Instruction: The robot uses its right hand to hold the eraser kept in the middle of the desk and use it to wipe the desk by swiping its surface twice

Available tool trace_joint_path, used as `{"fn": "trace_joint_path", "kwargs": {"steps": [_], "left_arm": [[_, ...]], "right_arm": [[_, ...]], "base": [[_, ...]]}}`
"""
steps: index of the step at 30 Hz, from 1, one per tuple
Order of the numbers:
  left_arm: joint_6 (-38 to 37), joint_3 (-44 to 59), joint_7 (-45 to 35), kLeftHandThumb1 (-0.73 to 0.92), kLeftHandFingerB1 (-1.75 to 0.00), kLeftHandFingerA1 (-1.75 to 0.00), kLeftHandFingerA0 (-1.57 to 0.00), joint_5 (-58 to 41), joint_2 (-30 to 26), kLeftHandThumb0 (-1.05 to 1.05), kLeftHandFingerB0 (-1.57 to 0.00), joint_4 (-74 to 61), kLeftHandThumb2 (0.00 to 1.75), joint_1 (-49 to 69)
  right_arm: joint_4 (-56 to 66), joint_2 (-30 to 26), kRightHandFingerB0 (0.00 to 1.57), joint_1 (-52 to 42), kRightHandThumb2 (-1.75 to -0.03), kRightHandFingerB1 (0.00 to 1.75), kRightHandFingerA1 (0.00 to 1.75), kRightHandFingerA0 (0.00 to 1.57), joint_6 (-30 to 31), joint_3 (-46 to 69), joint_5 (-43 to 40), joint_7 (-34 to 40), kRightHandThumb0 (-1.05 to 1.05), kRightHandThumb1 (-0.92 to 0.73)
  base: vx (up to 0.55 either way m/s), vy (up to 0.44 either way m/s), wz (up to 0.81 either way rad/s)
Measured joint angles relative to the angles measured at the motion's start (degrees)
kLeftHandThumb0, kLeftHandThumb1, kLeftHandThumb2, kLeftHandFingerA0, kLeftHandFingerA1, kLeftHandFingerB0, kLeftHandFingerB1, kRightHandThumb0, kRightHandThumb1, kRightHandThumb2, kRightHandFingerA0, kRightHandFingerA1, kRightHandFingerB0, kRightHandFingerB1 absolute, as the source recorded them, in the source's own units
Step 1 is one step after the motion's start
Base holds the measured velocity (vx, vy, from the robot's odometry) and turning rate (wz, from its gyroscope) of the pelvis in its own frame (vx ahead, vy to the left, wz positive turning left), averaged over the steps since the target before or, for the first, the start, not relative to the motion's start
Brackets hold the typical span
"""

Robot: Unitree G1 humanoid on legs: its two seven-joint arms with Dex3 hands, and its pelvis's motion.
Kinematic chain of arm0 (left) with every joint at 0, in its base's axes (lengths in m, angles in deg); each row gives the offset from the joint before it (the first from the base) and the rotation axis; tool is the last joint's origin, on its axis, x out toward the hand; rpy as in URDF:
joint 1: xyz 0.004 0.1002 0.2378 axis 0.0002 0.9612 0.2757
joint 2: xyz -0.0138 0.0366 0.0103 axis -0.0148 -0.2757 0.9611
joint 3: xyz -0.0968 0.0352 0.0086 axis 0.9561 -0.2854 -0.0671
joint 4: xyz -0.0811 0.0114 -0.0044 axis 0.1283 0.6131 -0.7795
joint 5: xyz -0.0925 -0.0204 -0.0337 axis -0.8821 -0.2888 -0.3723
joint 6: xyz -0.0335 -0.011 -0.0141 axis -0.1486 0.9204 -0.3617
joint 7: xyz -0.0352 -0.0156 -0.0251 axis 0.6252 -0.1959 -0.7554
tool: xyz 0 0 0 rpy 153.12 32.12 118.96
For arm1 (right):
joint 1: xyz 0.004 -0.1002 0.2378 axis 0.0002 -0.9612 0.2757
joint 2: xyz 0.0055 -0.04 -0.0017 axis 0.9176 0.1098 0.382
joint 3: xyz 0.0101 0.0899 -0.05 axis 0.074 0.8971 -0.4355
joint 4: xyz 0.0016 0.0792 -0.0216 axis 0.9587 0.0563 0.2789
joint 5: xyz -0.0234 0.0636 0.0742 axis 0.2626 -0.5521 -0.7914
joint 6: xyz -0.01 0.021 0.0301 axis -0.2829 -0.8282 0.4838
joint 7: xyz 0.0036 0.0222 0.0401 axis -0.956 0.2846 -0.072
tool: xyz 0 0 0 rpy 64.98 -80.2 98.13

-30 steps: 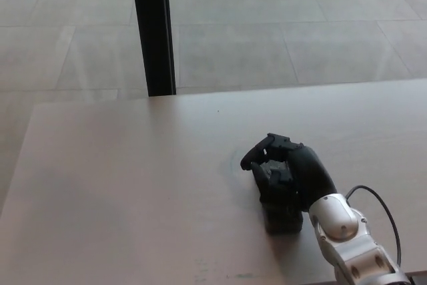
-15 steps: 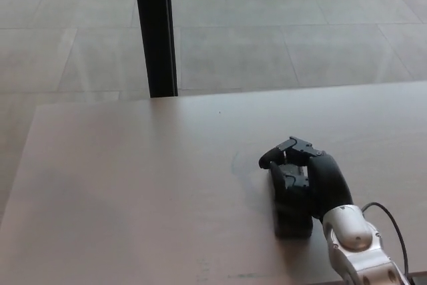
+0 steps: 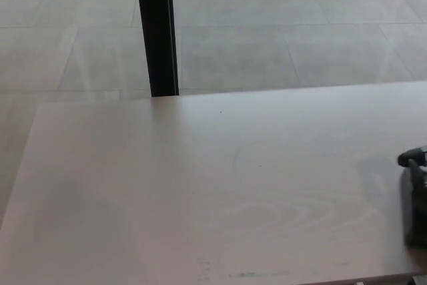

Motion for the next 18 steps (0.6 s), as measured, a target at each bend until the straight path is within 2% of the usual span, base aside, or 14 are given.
{"fn": "trace_joint_path", "kwargs": {"steps": [2, 3, 4, 5, 8, 9, 10, 11, 12, 13, 15, 16, 17, 18], "left_arm": [[0.0, 0.0, 0.0, 0.52, -0.68, -0.8, -0.75, -0.1, 0.0, -0.46, -0.53, 0.0, 0.95, 0.0], [0.0, 0.0, 0.0, 0.52, -0.67, -0.8, -0.73, -0.1, 0.0, -0.44, -0.51, -0.1, 0.95, 0.1], [0.0, 0.0, 0.0, 0.7, -0.64, -0.76, -0.73, -0.2, 0.0, -0.43, -0.58, -0.1, 0.61, 0.1], [0.0, 0.1, 0.0, 0.7, -0.63, -0.76, -0.72, -0.2, 0.0, -0.43, -0.57, -0.4, 0.61, 0.1], [0.0, 0.1, -0.1, 0.69, -0.63, -0.76, -0.74, -0.4, 0.0, -0.44, -0.58, -1.0, 0.61, 0.3], [0.0, 0.1, -0.1, 0.52, -0.68, -0.8, -0.73, -0.4, 0.0, -0.44, -0.51, -1.1, 0.95, 0.3], [0.0, 0.1, -0.1, 0.52, -0.68, -0.8, -0.73, -0.4, 0.0, -0.44, -0.51, -1.2, 0.95, 0.3], [0.0, 0.1, -0.1, 0.69, -0.63, -0.75, -0.74, -0.4, 0.0, -0.43, -0.59, -1.3, 0.6, 0.3], [0.0, 0.1, -0.1, 0.7, -0.63, -0.74, -0.74, -0.5, 0.0, -0.42, -0.59, -1.5, 0.61, 0.3], [0.0, 0.1, -0.1, 0.69, -0.63, -0.75, -0.75, -0.5, 0.0, -0.41, -0.59, -1.6, 0.6, 0.3], [0.0, 0.1, -0.1, 0.69, -0.65, -0.77, -0.78, -0.5, 0.0, -0.43, -0.61, -1.3, 0.6, 0.1], [0.0, 0.1, -0.1, 0.49, -0.72, -0.83, -0.79, -0.5, 0.0, -0.46, -0.59, -1.2, 0.92, 0.0], [0.0, 0.1, -0.1, 0.49, -0.72, -0.83, -0.79, -0.5, 0.0, -0.46, -0.59, -0.9, 0.92, -0.1], [0.0, 0.1, -0.1, 0.69, -0.66, -0.78, -0.79, -0.5, 0.0, -0.44, -0.64, -0.7, 0.58, -0.2]], "right_arm": [[-1.6, -2.4, 0.59, -0.2, -0.81, 1.53, 1.75, 0.91, 0.2, 1.4, -0.2, 0.2, -0.25, -0.75], [-2.6, -3.7, 0.69, -0.5, -0.85, 1.4, 1.75, 0.92, 0.2, 2.0, -0.4, 0.3, -0.27, -0.74], [-3.3, -4.4, 0.64, -0.7, -0.92, 1.56, 1.75, 0.93, 0.2, 2.4, -0.5, 0.4, -0.28, -0.66], [-4.1, -5.0, 0.65, -0.8, -0.8, 1.61, 1.75, 0.96, -0.1, 2.8, -0.6, 0.6, -0.34, -0.71], [-5.2, -5.1, 0.63, -0.8, -0.74, 1.59, 1.75, 0.96, -0.7, 3.6, -1.1, 0.8, -0.34, -0.74], [-5.4, -4.7, 0.9, -0.8, -0.99, 1.23, 1.43, 1.23, -0.9, 3.8, -1.4, 0.8, -0.46, -0.59], [-5.5, -4.3, 0.9, -0.7, -0.99, 1.23, 1.43, 1.23, -1.2, 4.0, -1.7, 0.8, -0.46, -0.59], [-5.6, -4.0, 0.92, -0.7, -0.97, 1.25, 1.45, 1.25, -1.6, 4.1, -2.0, 0.8, -0.47, -0.57], [-5.6, -3.4, 0.67, -0.6, -0.73, 1.6, 1.75, 0.99, -2.0, 4.3, -2.4, 0.7, -0.34, -0.71], [-5.6, -3.0, 0.67, -0.6, -0.77, 1.56, 1.75, 0.98, -2.3, 4.3, -2.6, 0.7, -0.33, -0.68], [-5.4, -1.4, 0.68, -0.5, -0.73, 1.62, 1.75, 0.97, -3.4, 3.9, -3.1, 0.6, -0.36, -0.7], [-5.2, -0.9, 0.96, -0.4, -1.0, 1.24, 1.39, 1.2, -3.6, 3.7, -3.2, 0.6, -0.45, -0.55], [-4.8, 0.3, 0.96, -0.1, -1.0, 1.24, 1.39, 1.2, -4.2, 3.1, -3.3, 0.6, -0.45, -0.55], [-4.5, 1.1, 0.67, 0.1, -0.74, 1.6, 1.75, 0.96, -4.4, 2.7, -3.4, 0.6, -0.35, -0.72]], "base": [[0.0, 0.0, 0.0], [0.0, 0.0, 0.0], [0.0, 0.0, 0.0], [0.0, 0.0, 0.0], [0.0, 0.0, 0.0], [0.0, 0.0, 0.0], [0.0, 0.0, 0.0], [0.0, 0.0, 0.0], [0.0, 0.0, 0.0], [0.0, 0.0, 0.0], [0.0, 0.0, 0.0], [0.0, 0.0, 0.0], [0.0, 0.0, 0.0], [0.0, 0.0, 0.0]]}}
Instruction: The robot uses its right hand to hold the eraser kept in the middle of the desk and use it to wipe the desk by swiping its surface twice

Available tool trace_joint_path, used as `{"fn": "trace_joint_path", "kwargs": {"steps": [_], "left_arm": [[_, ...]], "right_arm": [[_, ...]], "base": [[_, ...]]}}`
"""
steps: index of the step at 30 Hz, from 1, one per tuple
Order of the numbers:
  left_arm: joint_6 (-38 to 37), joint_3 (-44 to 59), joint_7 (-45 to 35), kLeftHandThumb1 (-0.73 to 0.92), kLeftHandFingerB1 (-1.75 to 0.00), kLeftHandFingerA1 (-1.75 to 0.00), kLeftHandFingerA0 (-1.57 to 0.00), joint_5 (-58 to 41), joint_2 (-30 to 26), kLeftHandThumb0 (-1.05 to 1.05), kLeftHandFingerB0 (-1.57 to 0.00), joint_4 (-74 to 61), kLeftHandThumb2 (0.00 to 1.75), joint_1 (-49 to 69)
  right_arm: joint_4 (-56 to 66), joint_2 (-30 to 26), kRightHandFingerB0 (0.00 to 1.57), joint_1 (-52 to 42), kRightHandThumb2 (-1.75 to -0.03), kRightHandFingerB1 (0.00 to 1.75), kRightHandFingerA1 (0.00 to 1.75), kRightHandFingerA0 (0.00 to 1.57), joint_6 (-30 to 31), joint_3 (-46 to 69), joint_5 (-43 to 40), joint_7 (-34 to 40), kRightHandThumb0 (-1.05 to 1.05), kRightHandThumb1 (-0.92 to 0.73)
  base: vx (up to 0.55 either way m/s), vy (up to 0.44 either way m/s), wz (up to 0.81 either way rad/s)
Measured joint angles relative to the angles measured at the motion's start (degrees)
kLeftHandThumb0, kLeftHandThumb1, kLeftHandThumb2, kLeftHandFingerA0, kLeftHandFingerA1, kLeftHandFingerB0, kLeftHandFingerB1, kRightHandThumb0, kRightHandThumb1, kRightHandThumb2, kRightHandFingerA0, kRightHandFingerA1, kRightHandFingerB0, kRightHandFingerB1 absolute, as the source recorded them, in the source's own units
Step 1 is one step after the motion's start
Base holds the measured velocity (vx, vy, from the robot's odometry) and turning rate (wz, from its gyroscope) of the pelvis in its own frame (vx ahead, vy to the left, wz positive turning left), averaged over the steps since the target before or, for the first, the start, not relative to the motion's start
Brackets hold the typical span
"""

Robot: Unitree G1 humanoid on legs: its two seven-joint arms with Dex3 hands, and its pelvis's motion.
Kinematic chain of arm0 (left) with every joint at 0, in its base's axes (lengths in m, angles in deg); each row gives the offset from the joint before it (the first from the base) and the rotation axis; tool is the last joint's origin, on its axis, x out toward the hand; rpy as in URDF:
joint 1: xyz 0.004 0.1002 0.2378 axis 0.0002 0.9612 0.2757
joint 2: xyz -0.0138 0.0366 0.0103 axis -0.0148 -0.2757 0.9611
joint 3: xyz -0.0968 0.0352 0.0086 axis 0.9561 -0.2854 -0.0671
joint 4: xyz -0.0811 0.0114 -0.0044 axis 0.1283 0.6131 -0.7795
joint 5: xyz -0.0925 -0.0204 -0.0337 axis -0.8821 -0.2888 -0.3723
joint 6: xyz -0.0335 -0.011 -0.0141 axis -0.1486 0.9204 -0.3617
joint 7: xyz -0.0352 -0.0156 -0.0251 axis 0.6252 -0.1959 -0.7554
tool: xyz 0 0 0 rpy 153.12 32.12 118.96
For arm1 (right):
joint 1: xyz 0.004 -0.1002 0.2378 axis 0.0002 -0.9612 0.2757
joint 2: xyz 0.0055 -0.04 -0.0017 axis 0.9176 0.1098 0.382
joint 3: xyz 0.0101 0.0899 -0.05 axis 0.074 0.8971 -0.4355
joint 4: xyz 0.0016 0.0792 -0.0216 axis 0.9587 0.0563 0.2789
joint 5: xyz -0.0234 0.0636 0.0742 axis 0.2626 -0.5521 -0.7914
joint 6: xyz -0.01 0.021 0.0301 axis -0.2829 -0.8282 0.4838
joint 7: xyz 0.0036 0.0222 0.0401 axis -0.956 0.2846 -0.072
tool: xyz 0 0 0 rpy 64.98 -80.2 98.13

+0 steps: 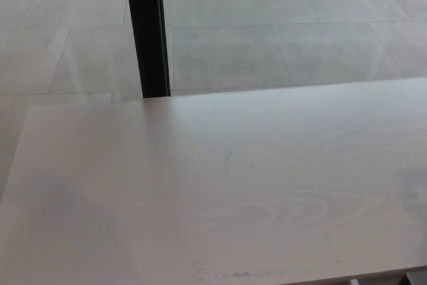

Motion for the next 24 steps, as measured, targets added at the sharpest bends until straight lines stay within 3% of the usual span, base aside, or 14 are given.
{"fn": "trace_joint_path", "kwargs": {"steps": [1, 2, 3, 4, 5, 6, 7, 8, 13, 14, 15, 18, 21, 24], "left_arm": [[0.0, 0.0, 0.0, 0.68, -0.66, -0.78, -0.8, 0.0, 0.0, -0.44, -0.64, 0.3, 0.6, -0.1], [0.0, 0.0, 0.0, 0.67, -0.65, -0.77, -0.79, 0.0, 0.0, -0.43, -0.64, 0.7, 0.6, -0.2], [0.0, 0.0, 0.0, 0.68, -0.65, -0.77, -0.78, 0.0, 0.0, -0.44, -0.63, 1.0, 0.6, -0.4], [0.0, -0.1, 0.0, 0.68, -0.66, -0.78, -0.79, 0.0, 0.0, -0.44, -0.64, 1.2, 0.58, -0.5], [0.0, -0.2, 0.0, 0.69, -0.66, -0.78, -0.77, 0.1, 0.0, -0.42, -0.63, 1.3, 0.59, -0.5], [0.0, -0.2, 0.0, 0.5, -0.71, -0.83, -0.78, 0.1, 0.0, -0.45, -0.57, 1.3, 0.93, -0.5], [0.0, -0.2, 0.0, 0.69, -0.65, -0.79, -0.78, 0.0, 0.0, -0.45, -0.62, 1.1, 0.6, -0.5], [0.0, -0.3, 0.0, 0.49, -0.71, -0.83, -0.8, 0.1, 0.0, -0.48, -0.58, 0.9, 0.92, -0.6], [0.0, -0.8, 0.1, 0.49, -0.74, -0.84, -0.8, 0.1, 0.0, -0.48, -0.63, 0.9, 0.92, -1.1], [0.0, -0.9, 0.1, 0.49, -0.73, -0.84, -0.79, 0.1, 0.0, -0.47, -0.63, 0.9, 0.92, -1.1], [0.0, -1.0, 0.1, 0.68, -0.64, -0.76, -0.78, 0.1, 0.0, -0.45, -0.63, 0.9, 0.58, -1.1], [0.0, -1.4, 0.1, 0.68, -0.65, -0.78, -0.8, 0.2, 0.0, -0.45, -0.65, 0.6, 0.58, -1.2], [0.0, -1.6, 0.1, 0.69, -0.66, -0.77, -0.77, 0.2, 0.0, -0.46, -0.63, 0.6, 0.6, -1.4], [0.0, -1.7, 0.1, 0.68, -0.66, -0.77, -0.78, 0.2, 0.0, -0.46, -0.64, 0.6, 0.6, -1.6]], "right_arm": [[0.4, 0.8, 0.68, 0.1, -0.74, 1.54, 1.75, 0.94, -0.1, -0.3, -0.1, 0.0, -0.36, -0.73], [0.9, 1.8, 0.89, 0.4, -0.95, 1.15, 1.38, 1.23, -0.2, -1.1, -0.1, 0.0, -0.45, -0.51], [1.3, 2.7, 0.73, 0.5, -0.72, 1.54, 1.75, 0.95, -0.4, -1.7, -0.1, 0.1, -0.38, -0.73], [1.6, 3.4, 0.67, 0.7, -0.78, 1.6, 1.75, 0.97, -0.4, -2.3, 0.0, 0.2, -0.37, -0.71], [2.2, 4.3, 0.74, 0.8, -0.79, 1.54, 1.75, 0.95, -0.5, -3.1, 0.2, 0.4, -0.36, -0.72], [2.7, 5.0, 0.73, 0.9, -0.81, 1.55, 1.75, 0.94, -0.5, -4.0, 0.4, 0.8, -0.36, -0.69], [3.4, 6.2, 0.7, 1.1, -0.84, 1.66, 1.75, 0.97, -0.4, -5.3, 0.7, 1.3, -0.35, -0.66], [3.8, 7.3, 0.8, 1.3, -0.96, 1.58, 1.75, 0.98, -0.4, -6.4, 1.0, 1.6, -0.32, -0.63], [6.1, 13.2, 0.78, 2.0, -0.91, 1.61, 1.75, 0.97, -0.4, -11.1, 1.5, 2.3, -0.35, -0.71], [7.0, 14.3, 0.75, 1.8, -0.8, 1.64, 1.75, 0.99, -0.2, -12.5, 1.8, 2.3, -0.39, -0.76], [7.9, 15.2, 0.75, 1.6, -0.77, 1.66, 1.75, 0.99, 0.0, -13.5, 2.0, 2.3, -0.4, -0.77], [10.0, 18.1, 0.71, 0.6, -0.71, 1.7, 1.75, 1.01, 0.4, -16.5, 2.4, 2.3, -0.43, -0.77], [12.0, 21.3, 0.74, -0.4, -0.83, 1.65, 1.75, 1.03, 0.9, -19.8, 2.8, 2.3, -0.45, -0.7], [13.4, 23.8, 0.72, -1.1, -0.81, 1.63, 1.75, 1.02, 1.2, -22.9, 3.3, 2.3, -0.46, -0.71]], "base": [[0.0, 0.0, 0.0], [0.0, 0.0, 0.0], [0.0, 0.0, 0.0], [0.0, 0.0, 0.0], [0.0, 0.0, 0.0], [0.0, 0.0, 0.0], [0.0, 0.0, 0.0], [0.0, 0.0, 0.0], [0.0, 0.0, 0.0], [0.0, 0.0, 0.0], [0.0, 0.0, 0.0], [0.0, 0.0, 0.0], [0.0, 0.0, 0.0], [0.0, 0.0, 0.0]]}}
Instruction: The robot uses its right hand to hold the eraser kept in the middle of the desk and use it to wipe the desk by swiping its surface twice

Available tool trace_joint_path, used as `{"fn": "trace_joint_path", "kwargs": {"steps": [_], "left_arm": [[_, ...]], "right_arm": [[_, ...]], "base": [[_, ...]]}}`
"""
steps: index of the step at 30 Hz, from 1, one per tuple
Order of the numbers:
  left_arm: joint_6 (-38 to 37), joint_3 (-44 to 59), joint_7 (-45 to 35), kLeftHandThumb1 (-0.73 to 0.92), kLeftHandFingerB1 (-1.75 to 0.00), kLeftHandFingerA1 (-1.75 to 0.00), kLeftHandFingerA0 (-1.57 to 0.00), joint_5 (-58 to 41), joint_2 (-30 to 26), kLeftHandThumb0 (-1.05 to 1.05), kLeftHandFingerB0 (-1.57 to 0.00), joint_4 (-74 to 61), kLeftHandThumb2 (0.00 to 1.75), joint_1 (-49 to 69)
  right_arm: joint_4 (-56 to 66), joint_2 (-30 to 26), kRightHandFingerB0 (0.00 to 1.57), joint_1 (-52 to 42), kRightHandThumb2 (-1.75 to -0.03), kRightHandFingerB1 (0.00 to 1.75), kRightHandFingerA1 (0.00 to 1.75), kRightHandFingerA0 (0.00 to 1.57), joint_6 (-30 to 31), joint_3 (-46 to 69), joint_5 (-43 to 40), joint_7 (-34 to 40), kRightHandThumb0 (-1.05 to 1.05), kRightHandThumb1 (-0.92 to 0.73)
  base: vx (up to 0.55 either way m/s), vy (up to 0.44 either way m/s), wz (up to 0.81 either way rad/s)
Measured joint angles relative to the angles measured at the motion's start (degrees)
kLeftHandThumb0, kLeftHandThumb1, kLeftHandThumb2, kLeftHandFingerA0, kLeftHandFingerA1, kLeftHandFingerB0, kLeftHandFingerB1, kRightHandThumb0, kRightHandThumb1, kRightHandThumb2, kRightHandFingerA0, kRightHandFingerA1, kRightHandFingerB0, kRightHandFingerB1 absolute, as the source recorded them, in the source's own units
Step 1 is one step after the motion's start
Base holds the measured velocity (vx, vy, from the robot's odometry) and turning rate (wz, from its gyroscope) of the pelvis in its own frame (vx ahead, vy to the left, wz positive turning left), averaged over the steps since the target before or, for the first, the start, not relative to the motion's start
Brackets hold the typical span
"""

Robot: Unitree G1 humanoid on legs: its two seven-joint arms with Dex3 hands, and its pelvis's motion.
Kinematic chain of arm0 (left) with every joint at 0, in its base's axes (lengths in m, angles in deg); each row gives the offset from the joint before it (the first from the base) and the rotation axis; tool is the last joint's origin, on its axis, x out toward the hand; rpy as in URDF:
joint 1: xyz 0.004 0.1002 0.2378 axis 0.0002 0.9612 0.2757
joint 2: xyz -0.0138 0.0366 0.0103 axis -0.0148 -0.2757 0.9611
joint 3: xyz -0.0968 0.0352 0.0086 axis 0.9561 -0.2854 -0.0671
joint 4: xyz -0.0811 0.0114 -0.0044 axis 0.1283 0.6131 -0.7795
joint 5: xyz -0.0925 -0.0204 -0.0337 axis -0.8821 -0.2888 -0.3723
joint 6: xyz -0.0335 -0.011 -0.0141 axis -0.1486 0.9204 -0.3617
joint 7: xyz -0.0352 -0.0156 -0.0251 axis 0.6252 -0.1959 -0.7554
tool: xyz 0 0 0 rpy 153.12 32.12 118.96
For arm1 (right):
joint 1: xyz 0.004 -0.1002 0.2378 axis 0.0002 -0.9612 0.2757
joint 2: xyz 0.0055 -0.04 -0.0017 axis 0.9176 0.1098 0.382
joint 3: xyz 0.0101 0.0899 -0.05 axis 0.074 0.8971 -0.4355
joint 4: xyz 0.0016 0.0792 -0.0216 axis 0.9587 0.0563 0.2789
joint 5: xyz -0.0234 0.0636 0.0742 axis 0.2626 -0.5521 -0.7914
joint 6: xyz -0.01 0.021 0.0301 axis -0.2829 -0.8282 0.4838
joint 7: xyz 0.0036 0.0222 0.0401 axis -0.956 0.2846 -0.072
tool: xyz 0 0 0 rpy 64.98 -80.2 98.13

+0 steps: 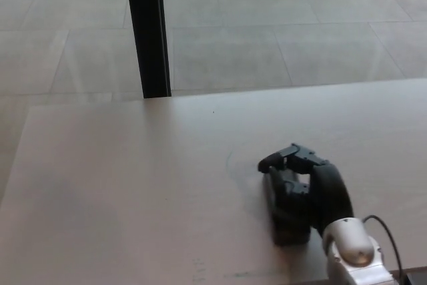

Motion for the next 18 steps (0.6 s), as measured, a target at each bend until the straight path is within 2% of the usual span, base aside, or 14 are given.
{"fn": "trace_joint_path", "kwargs": {"steps": [1, 2, 3, 4, 5, 7, 8, 9, 10, 12, 13, 16, 17, 18], "left_arm": [[0.0, 0.0, 0.0, 0.5, -0.71, -0.82, -0.76, 0.0, 0.0, -0.48, -0.57, 0.0, 0.94, -0.1], [0.0, 0.0, 0.0, 0.67, -0.66, -0.77, -0.76, 0.0, 0.0, -0.45, -0.62, 0.0, 0.6, -0.2], [0.0, 0.0, 0.0, 0.67, -0.66, -0.77, -0.76, 0.0, 0.0, -0.44, -0.64, 0.0, 0.6, -0.2], [0.0, 0.0, 0.0, 0.68, -0.67, -0.77, -0.76, 0.0, 0.0, -0.44, -0.64, -0.1, 0.6, -0.2], [0.0, 0.0, 0.0, 0.69, -0.67, -0.76, -0.76, 0.0, 0.0, -0.44, -0.64, -0.2, 0.61, -0.2], [0.0, 0.0, 0.0, 0.69, -0.67, -0.77, -0.76, 0.0, 0.0, -0.44, -0.65, -0.5, 0.6, -0.2], [0.0, 0.0, 0.0, 0.68, -0.69, -0.79, -0.78, 0.0, 0.0, -0.44, -0.68, -0.6, 0.58, -0.2], [0.0, 0.0, 0.0, 0.68, -0.69, -0.79, -0.78, 0.0, 0.0, -0.44, -0.68, -0.6, 0.58, -0.2], [0.0, 0.1, 0.0, 0.68, -0.66, -0.77, -0.76, -0.1, 0.0, -0.44, -0.64, -0.6, 0.6, -0.2], [0.0, 0.1, 0.0, 0.69, -0.65, -0.78, -0.76, -0.1, 0.0, -0.45, -0.63, -0.6, 0.61, -0.2], [0.0, 0.1, 0.0, 0.69, -0.65, -0.78, -0.78, 0.0, 0.0, -0.44, -0.64, -0.5, 0.58, -0.2], [0.0, 0.0, 0.0, 0.68, -0.65, -0.76, -0.8, 0.0, 0.0, -0.46, -0.64, -0.5, 0.6, -0.2], [0.0, 0.0, 0.0, 0.48, -0.74, -0.85, -0.8, 0.0, 0.0, -0.48, -0.64, -0.4, 0.91, -0.2], [0.0, -0.1, 0.0, 0.48, -0.74, -0.85, -0.8, 0.0, 0.0, -0.48, -0.64, -0.4, 0.91, -0.2]], "right_arm": [[0.6, 1.0, 0.69, -0.2, -0.85, 1.64, 1.75, 0.98, 0.2, -1.3, 0.3, 0.0, -0.45, -0.67], [0.6, 1.5, 0.7, -0.5, -0.84, 1.64, 1.75, 0.96, 0.3, -2.1, 0.5, -0.1, -0.44, -0.68], [0.7, 2.2, 0.68, -0.9, -0.83, 1.68, 1.75, 0.96, 0.3, -3.2, 0.7, -0.2, -0.43, -0.69], [0.8, 2.6, 0.68, -1.0, -0.82, 1.65, 1.75, 0.96, 0.3, -3.8, 0.8, -0.3, -0.42, -0.7], [1.2, 2.9, 0.74, -1.2, -0.86, 1.55, 1.75, 0.96, 0.3, -4.3, 1.0, -0.4, -0.4, -0.68], [1.8, 3.2, 0.78, -1.5, -0.91, 1.55, 1.75, 0.99, 0.4, -4.7, 1.2, -0.4, -0.39, -0.65], [2.2, 3.2, 0.75, -1.7, -0.94, 1.63, 1.75, 1.03, 0.6, -4.9, 1.3, -0.4, -0.38, -0.67], [2.6, 3.2, 0.75, -1.9, -0.94, 1.63, 1.75, 1.03, 0.8, -5.2, 1.5, -0.4, -0.38, -0.67], [3.0, 3.2, 0.78, -2.1, -1.02, 1.61, 1.75, 1.03, 1.0, -5.5, 1.6, -0.4, -0.35, -0.64], [3.4, 2.9, 0.82, -2.6, -1.02, 1.57, 1.75, 1.01, 1.1, -5.8, 1.8, -0.4, -0.35, -0.63], [3.7, 2.7, 0.7, -2.8, -0.85, 1.65, 1.75, 0.99, 1.1, -5.9, 1.9, -0.5, -0.41, -0.73], [4.6, 1.3, 0.71, -2.8, -0.79, 1.63, 1.75, 0.97, 1.3, -6.1, 2.0, -1.2, -0.42, -0.76], [4.8, 0.6, 0.72, -2.7, -0.79, 1.62, 1.75, 0.97, 1.5, -6.0, 2.1, -1.5, -0.4, -0.74], [4.8, -0.3, 0.72, -2.5, -0.79, 1.62, 1.75, 0.97, 1.6, -5.8, 2.1, -1.9, -0.4, -0.74]], "base": [[0.0, 0.0, 0.0], [0.0, 0.0, 0.0], [0.0, 0.0, 0.0], [0.0, 0.0, 0.0], [0.0, 0.0, 0.0], [0.0, 0.0, 0.0], [0.0, 0.0, 0.0], [0.0, 0.0, 0.0], [0.0, 0.0, 0.0], [0.0, 0.0, 0.0], [0.0, 0.0, 0.0], [0.0, 0.0, 0.0], [0.0, 0.0, 0.0], [0.0, 0.0, 0.0]]}}
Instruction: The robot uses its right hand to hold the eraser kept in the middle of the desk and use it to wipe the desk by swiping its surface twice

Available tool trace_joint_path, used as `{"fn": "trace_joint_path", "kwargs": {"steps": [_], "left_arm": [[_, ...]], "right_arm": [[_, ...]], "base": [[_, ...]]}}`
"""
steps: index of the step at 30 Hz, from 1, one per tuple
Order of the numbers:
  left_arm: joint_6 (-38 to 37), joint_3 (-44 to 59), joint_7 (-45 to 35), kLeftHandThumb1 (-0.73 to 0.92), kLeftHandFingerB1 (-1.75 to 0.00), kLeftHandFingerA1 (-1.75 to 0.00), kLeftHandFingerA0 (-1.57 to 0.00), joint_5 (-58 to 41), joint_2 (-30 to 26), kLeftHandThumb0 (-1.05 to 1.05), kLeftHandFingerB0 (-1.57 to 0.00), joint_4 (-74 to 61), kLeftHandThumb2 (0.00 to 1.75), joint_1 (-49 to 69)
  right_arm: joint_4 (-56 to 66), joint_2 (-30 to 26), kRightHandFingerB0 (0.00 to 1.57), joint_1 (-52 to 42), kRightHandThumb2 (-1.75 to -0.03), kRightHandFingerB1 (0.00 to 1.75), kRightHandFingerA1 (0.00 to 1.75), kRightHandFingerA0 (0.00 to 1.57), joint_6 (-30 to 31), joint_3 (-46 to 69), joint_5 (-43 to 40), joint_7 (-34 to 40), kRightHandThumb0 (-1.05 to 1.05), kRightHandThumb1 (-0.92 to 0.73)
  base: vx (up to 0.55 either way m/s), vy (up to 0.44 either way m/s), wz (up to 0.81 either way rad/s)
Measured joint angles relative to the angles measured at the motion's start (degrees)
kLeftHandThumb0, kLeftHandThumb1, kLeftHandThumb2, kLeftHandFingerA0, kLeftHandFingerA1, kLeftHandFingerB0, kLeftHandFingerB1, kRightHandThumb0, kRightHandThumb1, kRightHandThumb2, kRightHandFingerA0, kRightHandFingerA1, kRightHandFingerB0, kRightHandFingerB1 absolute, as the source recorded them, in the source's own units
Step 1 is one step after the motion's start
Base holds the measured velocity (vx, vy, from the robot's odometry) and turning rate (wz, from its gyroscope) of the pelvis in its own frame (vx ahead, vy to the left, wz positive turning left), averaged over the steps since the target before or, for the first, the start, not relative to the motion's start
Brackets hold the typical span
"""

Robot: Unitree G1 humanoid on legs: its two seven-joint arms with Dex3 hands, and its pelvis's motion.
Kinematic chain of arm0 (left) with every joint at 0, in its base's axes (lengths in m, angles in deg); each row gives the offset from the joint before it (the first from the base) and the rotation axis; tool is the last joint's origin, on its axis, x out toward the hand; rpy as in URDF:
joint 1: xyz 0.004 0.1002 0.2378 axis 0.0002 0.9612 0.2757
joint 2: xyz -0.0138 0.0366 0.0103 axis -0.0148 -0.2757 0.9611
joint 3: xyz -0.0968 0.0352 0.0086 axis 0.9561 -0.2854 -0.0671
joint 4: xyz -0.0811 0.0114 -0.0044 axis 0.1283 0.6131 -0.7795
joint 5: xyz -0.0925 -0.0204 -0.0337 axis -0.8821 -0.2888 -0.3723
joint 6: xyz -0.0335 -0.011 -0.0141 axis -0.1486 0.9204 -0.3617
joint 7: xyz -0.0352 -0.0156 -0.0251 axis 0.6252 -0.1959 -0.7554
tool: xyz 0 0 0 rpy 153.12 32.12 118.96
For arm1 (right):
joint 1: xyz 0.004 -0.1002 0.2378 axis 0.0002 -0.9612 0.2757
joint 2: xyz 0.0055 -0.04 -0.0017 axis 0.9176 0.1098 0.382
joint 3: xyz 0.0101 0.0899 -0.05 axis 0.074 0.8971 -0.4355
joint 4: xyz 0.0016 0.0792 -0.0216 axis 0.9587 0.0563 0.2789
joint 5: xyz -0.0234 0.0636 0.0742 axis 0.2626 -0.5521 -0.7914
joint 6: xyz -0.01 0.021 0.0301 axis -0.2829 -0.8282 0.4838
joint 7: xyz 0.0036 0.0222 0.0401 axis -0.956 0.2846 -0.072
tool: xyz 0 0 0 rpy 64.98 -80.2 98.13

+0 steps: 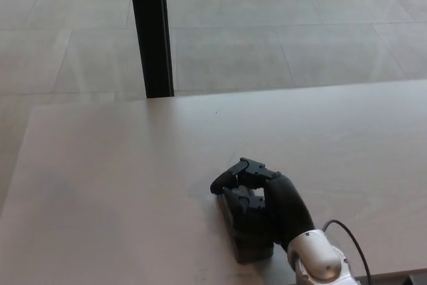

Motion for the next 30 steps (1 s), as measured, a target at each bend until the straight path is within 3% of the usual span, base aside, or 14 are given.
{"fn": "trace_joint_path", "kwargs": {"steps": [1, 9, 11, 12, 14, 15, 17, 20, 22, 23, 24, 27, 29, 30], "left_arm": [[0.0, 0.0, 0.0, 0.67, -0.68, -0.8, -0.81, 0.0, 0.0, -0.46, -0.67, 0.0, 0.59, 0.0], [0.0, 0.2, 0.0, 0.66, -0.66, -0.77, -0.79, -0.1, 0.0, -0.45, -0.65, 0.3, 0.59, 0.3], [0.0, 0.4, 0.0, 0.5, -0.71, -0.82, -0.78, -0.1, 0.0, -0.52, -0.6, 0.4, 0.92, 0.3], [0.0, 0.5, -0.1, 0.66, -0.65, -0.77, -0.78, -0.2, 0.0, -0.47, -0.65, 0.5, 0.59, 0.4], [0.0, 0.7, -0.2, 0.67, -0.67, -0.78, -0.79, -0.3, 0.0, -0.46, -0.66, 0.5, 0.6, 0.5], [0.0, 0.8, -0.4, 0.48, -0.75, -0.84, -0.79, -0.3, 0.0, -0.48, -0.64, 0.5, 0.92, 0.7], [0.0, 1.1, -0.4, 0.66, -0.69, -0.81, -0.81, -0.4, 0.0, -0.45, -0.66, 0.5, 0.59, 1.0], [0.0, 1.3, -0.4, 0.47, -0.73, -0.83, -0.8, -0.4, 0.0, -0.47, -0.62, 0.6, 0.91, 1.2], [0.0, 1.5, -0.4, 0.65, -0.66, -0.77, -0.82, -0.4, 0.0, -0.45, -0.66, 1.0, 0.59, 1.2], [0.0, 1.5, -0.4, 0.47, -0.73, -0.83, -0.81, -0.4, 0.0, -0.47, -0.62, 1.1, 0.9, 1.2], [0.0, 1.5, -0.4, 0.65, -0.66, -0.8, -0.85, -0.4, 0.0, -0.45, -0.66, 1.2, 0.59, 1.2], [0.0, 1.7, -0.4, 0.66, -0.64, -0.78, -0.8, -0.4, 0.0, -0.45, -0.63, 1.3, 0.59, 1.2], [0.0, 1.8, -0.4, 0.5, -0.7, -0.82, -0.79, -0.4, 0.0, -0.48, -0.59, 1.3, 0.92, 1.3], [0.0, 1.8, -0.4, 0.66, -0.67, -0.79, -0.8, -0.4, 0.0, -0.44, -0.65, 1.3, 0.59, 1.3]], "right_arm": [[-0.1, -0.6, 0.71, 0.1, -0.79, 1.67, 1.75, 0.96, 0.0, 0.3, 0.0, -0.3, -0.43, -0.77], [-5.0, -12.0, 0.71, 4.1, -0.94, 1.64, 1.75, 0.89, 0.9, 8.9, -0.8, -1.7, -0.36, -0.65], [-6.8, -14.8, 0.68, 5.0, -0.94, 1.73, 1.75, 0.99, 1.3, 11.3, -0.9, -1.6, -0.37, -0.65], [-7.5, -15.8, 0.67, 5.1, -0.9, 1.69, 1.75, 1.0, 1.4, 12.3, -0.9, -1.6, -0.35, -0.7], [-8.7, -17.5, 0.66, 5.1, -0.92, 1.73, 1.75, 1.0, 1.5, 14.2, -1.0, -1.4, -0.36, -0.67], [-9.0, -18.2, 0.63, 4.9, -0.83, 1.73, 1.75, 0.99, 1.5, 15.0, -1.0, -1.3, -0.36, -0.73], [-9.6, -19.4, 0.7, 4.4, -0.83, 1.56, 1.75, 0.93, 1.3, 16.2, -1.0, -1.1, -0.34, -0.76], [-11.2, -20.5, 0.78, 3.9, -0.91, 1.49, 1.75, 0.98, 0.9, 18.4, -1.5, -1.1, -0.31, -0.7], [-11.8, -20.8, 0.75, 3.5, -0.92, 1.51, 1.75, 0.96, 0.5, 19.7, -2.1, -1.1, -0.3, -0.72], [-11.8, -20.8, 0.75, 3.3, -0.89, 1.51, 1.75, 0.97, 0.3, 20.1, -2.3, -1.1, -0.33, -0.72], [-11.8, -20.8, 0.75, 3.1, -0.82, 1.5, 1.75, 0.98, 0.2, 20.4, -2.5, -1.1, -0.33, -0.75], [-11.5, -20.8, 0.65, 2.3, -0.75, 1.56, 1.75, 0.99, -0.3, 21.5, -3.0, -1.0, -0.34, -0.78], [-11.5, -20.7, 0.68, 1.9, -0.84, 1.52, 1.75, 0.94, -0.5, 22.0, -3.2, -0.8, -0.32, -0.77], [-11.5, -20.7, 0.68, 1.7, -0.86, 1.5, 1.75, 0.95, -0.6, 22.1, -3.3, -0.8, -0.34, -0.74]], "base": [[0.0, 0.0, 0.0], [0.0, 0.0, 0.0], [0.0, 0.0, 0.0], [0.0, 0.0, 0.0], [0.0, 0.0, 0.0], [0.0, 0.0, 0.0], [0.0, 0.0, 0.0], [0.0, 0.0, 0.0], [0.0, 0.0, 0.0], [0.0, 0.0, 0.0], [0.0, 0.0, 0.0], [0.0, 0.0, 0.0], [0.0, 0.0, 0.0], [0.0, 0.0, 0.0]]}}
